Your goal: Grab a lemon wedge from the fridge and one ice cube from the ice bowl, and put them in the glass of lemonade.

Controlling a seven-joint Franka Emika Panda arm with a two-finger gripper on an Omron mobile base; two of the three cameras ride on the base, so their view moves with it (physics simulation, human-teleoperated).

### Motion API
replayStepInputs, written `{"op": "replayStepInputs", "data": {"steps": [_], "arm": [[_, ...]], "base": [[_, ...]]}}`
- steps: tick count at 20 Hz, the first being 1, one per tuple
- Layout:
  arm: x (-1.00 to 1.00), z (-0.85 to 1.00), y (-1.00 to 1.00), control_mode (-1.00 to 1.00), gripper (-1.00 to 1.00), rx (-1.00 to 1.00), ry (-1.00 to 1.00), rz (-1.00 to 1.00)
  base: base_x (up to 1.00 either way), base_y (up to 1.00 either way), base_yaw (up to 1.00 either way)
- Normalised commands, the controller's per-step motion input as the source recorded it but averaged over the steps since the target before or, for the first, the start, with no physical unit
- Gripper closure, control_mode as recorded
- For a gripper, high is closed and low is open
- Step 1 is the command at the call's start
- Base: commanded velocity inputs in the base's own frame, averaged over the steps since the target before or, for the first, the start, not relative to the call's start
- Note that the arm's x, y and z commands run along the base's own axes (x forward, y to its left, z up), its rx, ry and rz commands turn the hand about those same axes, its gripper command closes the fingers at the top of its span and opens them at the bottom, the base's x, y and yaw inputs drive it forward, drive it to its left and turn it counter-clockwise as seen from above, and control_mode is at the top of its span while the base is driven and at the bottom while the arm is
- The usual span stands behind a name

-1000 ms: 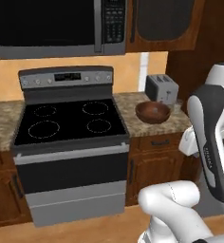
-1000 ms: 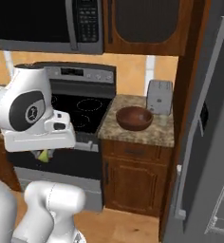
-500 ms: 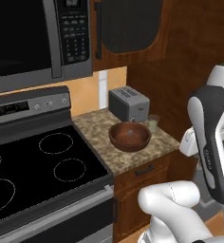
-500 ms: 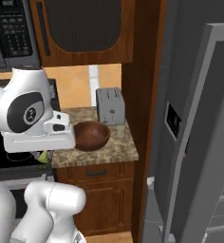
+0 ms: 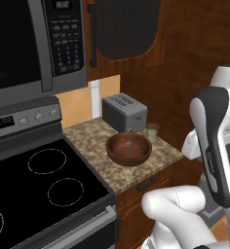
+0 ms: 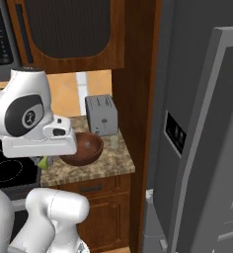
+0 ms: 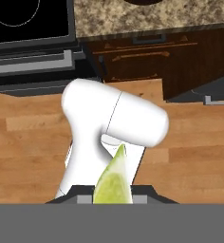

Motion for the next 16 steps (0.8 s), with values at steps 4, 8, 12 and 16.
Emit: {"op": "replayStepInputs", "data": {"steps": [4, 8, 12, 16], "arm": [[0.0, 0.0, 0.0, 1.0, 1.0, 0.0, 0.0, 0.0], [0.0, 0.0, 0.0, 1.0, 1.0, 0.0, 0.0, 0.0], [0.3, 0.0, 0.0, -1.0, 1.0, 0.0, 0.0, 0.0], [0.93, 0.0, -0.03, -1.0, 1.0, 0.02, -0.03, 0.03]], "base": [[0.0, 0.0, 0.0], [0.0, 0.0, 0.0], [0.05, 0.0, 0.0], [0.0, 0.0, 0.0]]}}
